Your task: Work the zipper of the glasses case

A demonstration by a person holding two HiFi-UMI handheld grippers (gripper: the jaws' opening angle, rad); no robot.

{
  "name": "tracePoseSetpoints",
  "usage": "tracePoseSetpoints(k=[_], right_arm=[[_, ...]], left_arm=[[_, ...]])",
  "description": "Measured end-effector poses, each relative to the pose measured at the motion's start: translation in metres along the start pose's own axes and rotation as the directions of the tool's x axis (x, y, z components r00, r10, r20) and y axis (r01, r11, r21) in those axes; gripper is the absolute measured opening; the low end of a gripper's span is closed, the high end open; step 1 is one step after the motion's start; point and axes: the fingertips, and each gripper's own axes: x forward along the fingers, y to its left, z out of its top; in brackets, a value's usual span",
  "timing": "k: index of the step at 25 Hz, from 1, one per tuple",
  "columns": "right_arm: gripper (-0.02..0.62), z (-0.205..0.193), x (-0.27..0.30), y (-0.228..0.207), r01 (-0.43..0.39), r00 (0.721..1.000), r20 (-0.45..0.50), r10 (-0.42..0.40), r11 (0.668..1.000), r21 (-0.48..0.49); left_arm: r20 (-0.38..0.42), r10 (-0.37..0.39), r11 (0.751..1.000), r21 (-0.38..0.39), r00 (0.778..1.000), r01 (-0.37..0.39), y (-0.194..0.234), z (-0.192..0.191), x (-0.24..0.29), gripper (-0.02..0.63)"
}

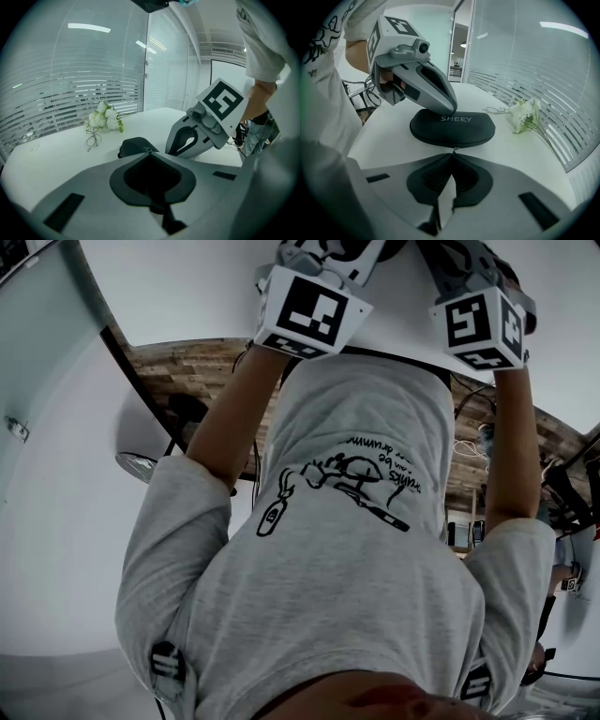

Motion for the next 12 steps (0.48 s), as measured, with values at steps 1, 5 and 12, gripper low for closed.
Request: tracePoseSetpoints(k=[1, 5, 12], right_arm=[[0.005, 0.0007, -0.0005, 0.0013, -0.003, 1.000, 0.001, 0.003, 1.000, -0.001], [0.005, 0.0033, -0.0025, 0.0064, -0.012, 1.000, 0.001, 0.012, 1.000, -0.006], [0.005, 0.0007, -0.0015, 0.0074, -0.023, 1.000, 0.004, 0.023, 1.000, -0.009]], left_arm=[[0.000, 0.001, 1.000, 0.001, 1.000, -0.001, -0.0001, 0.0002, -0.0007, 0.020], [0.001, 0.001, 1.000, -0.002, 1.000, -0.001, 0.0000, 0.0003, -0.0032, 0.020], [0.001, 0.001, 1.000, -0.007, 1.000, -0.001, 0.0000, -0.0010, 0.0019, 0.020]])
